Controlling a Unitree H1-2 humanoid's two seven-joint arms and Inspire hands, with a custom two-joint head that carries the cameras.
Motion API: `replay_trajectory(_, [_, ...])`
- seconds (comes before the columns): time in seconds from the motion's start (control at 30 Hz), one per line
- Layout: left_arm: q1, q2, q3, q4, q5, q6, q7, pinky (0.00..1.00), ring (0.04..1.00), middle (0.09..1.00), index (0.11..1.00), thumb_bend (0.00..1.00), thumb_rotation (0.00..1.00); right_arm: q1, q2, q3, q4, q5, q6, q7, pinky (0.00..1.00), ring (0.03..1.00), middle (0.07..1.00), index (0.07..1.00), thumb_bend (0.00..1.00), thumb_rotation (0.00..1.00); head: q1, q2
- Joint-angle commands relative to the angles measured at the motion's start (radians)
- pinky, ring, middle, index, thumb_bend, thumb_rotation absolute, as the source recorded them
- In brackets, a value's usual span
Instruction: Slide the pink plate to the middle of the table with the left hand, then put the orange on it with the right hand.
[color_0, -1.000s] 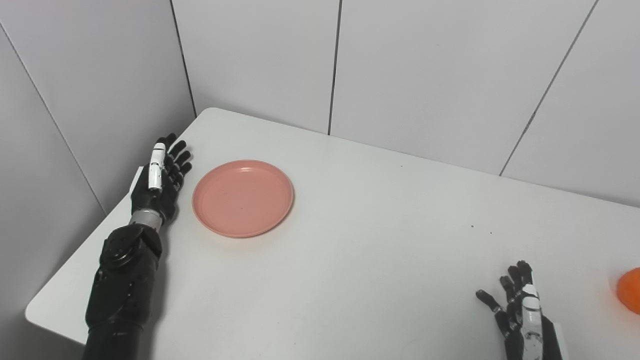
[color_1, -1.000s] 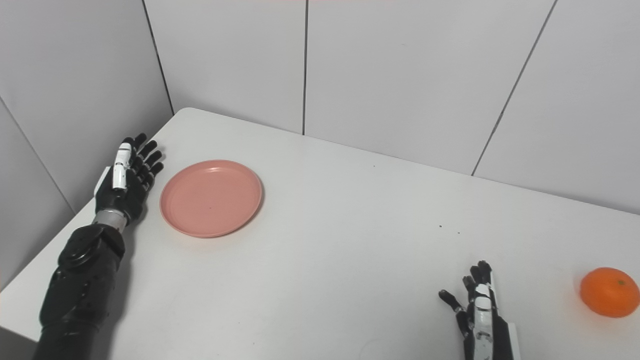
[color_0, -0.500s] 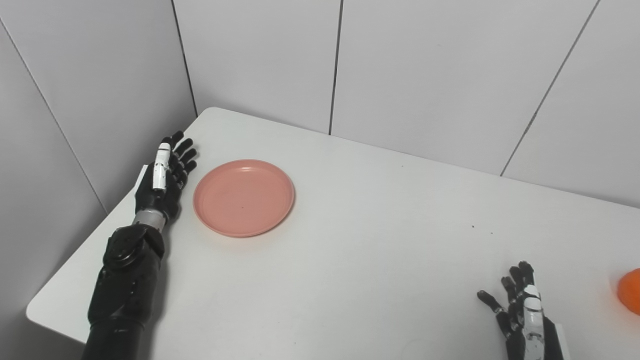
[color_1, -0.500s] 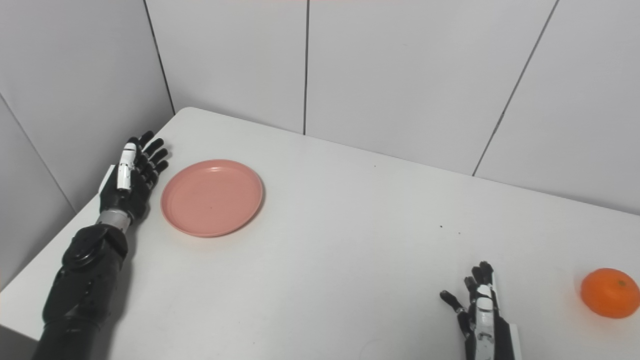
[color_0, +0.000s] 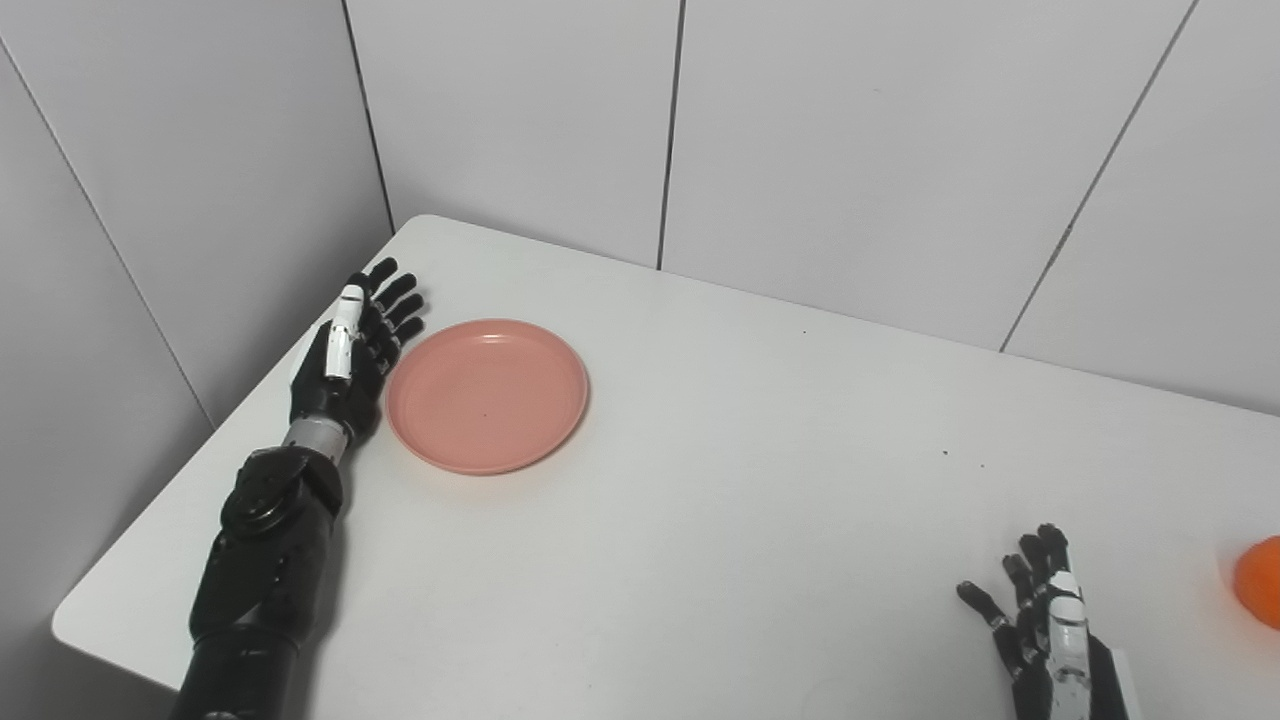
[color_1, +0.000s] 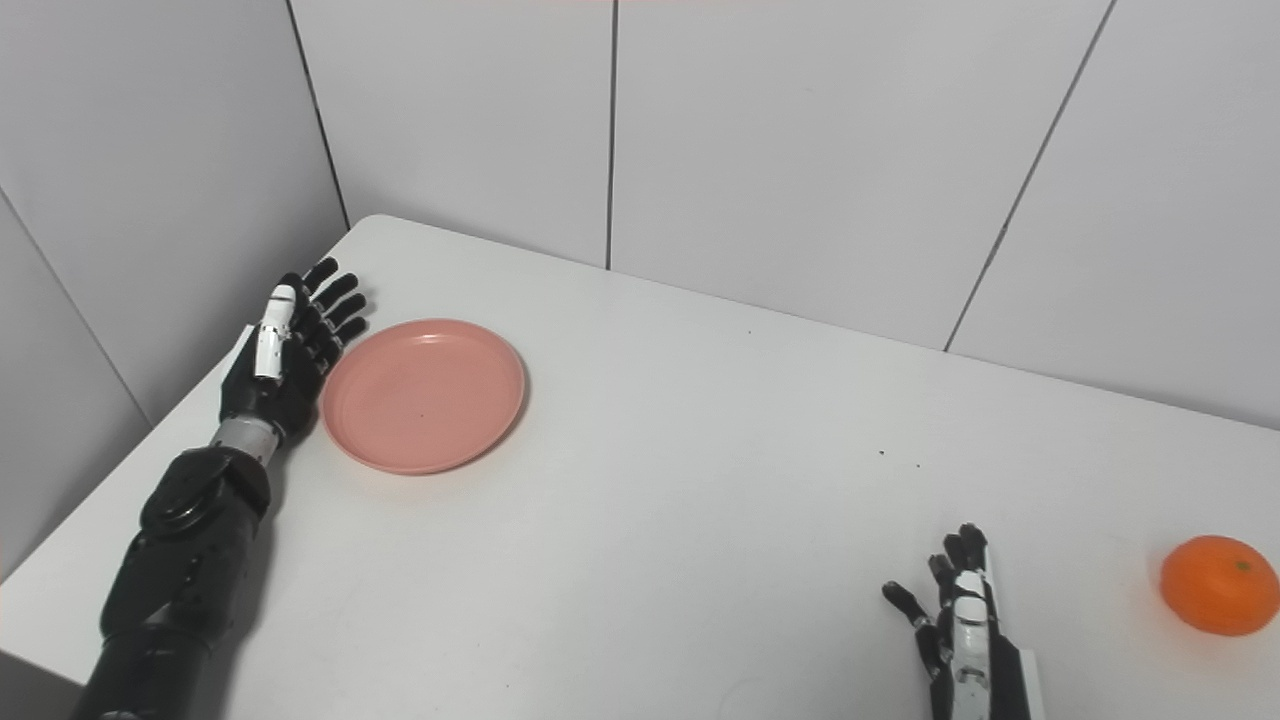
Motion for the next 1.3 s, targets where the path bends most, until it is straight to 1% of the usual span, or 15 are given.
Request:
replay_trajectory(0.0, [0.004, -0.009, -0.01, -0.001, -0.003, 0.031, 0.01, 0.9, 0.892, 0.893, 0.881, 0.38, 1.0, -0.007, -0.006, -0.002, -0.029, 0.003, -0.006, 0.01, 1.0, 1.0, 1.0, 1.0, 0.18, 1.0, 0.002, 0.001])
replay_trajectory(0.13, [0.014, -0.025, -0.017, -0.056, 0.011, 0.075, 0.049, 0.89, 0.889, 0.893, 0.878, 0.36, 1.0, -0.005, -0.005, -0.001, -0.036, -0.001, 0.002, 0.006, 1.0, 1.0, 1.0, 1.0, 0.18, 1.0, -0.004, -0.002])
replay_trajectory(0.3, [0.03, -0.031, -0.023, -0.081, -0.008, 0.08, 0.037, 0.89, 0.891, 0.899, 0.885, 0.36, 1.0, -0.005, -0.007, 0.002, -0.037, 0.0, 0.002, 0.01, 1.0, 1.0, 1.0, 1.0, 0.18, 1.0, -0.005, 0.004])
replay_trajectory(0.43, [0.035, -0.036, -0.03, -0.103, -0.009, 0.107, 0.041, 0.9, 0.89, 0.895, 0.881, 0.37, 1.0, -0.004, -0.007, 0.003, -0.042, 0.001, 0.009, 0.009, 1.0, 1.0, 1.0, 1.0, 0.17, 1.0, -0.005, 0.001])
replay_trajectory(0.5, [0.038, -0.037, -0.035, -0.106, -0.013, 0.112, 0.027, 0.92, 0.898, 0.903, 0.89, 0.38, 1.0, -0.007, -0.008, 0.003, -0.038, 0.006, -0.002, 0.015, 1.0, 1.0, 1.0, 1.0, 0.16, 1.0, -0.005, 0.001])
replay_trajectory(0.53, [0.04, -0.039, -0.039, -0.111, -0.017, 0.115, 0.02, 0.92, 0.9, 0.905, 0.892, 0.39, 1.0, -0.008, -0.006, 0.002, -0.04, 0.008, 0.005, 0.012, 1.0, 1.0, 1.0, 1.0, 0.15, 1.0, -0.005, 0.001])
replay_trajectory(0.6, [0.043, -0.041, -0.043, -0.117, -0.018, 0.115, 0.014, 0.92, 0.9, 0.906, 0.896, 0.38, 1.0, -0.008, -0.004, 0.001, -0.041, 0.005, 0.011, 0.006, 1.0, 1.0, 1.0, 1.0, 0.17, 1.0, -0.005, 0.001])
replay_trajectory(0.83, [0.048, -0.066, -0.062, -0.165, -0.009, 0.147, 0.022, 0.89, 0.887, 0.888, 0.872, 0.34, 1.0, -0.008, -0.004, 0.004, -0.042, -0.003, 0.006, 0.006, 1.0, 1.0, 1.0, 1.0, 0.16, 1.0, -0.006, 0.005])
replay_trajectory(1.0, [0.052, -0.087, -0.083, -0.208, 0.009, 0.175, 0.036, 0.88, 0.876, 0.877, 0.865, 0.36, 1.0, -0.007, 0.004, 0.005, -0.05, -0.006, 0.016, 0.0, 1.0, 1.0, 1.0, 1.0, 0.16, 1.0, -0.009, 0.007])
replay_trajectory(1.17, [0.051, -0.101, -0.102, -0.227, 0.003, 0.2, 0.037, 0.89, 0.885, 0.889, 0.877, 0.39, 1.0, -0.007, 0.005, 0.007, -0.05, -0.012, 0.014, 0.001, 1.0, 1.0, 1.0, 1.0, 0.16, 1.0, -0.009, 0.011])
replay_trajectory(1.27, [0.048, -0.108, -0.11, -0.227, 0.0, 0.213, 0.035, 0.89, 0.886, 0.889, 0.873, 0.37, 1.0, -0.007, 0.005, 0.008, -0.047, -0.015, 0.01, 0.002, 1.0, 1.0, 1.0, 1.0, 0.16, 1.0, -0.013, 0.013])
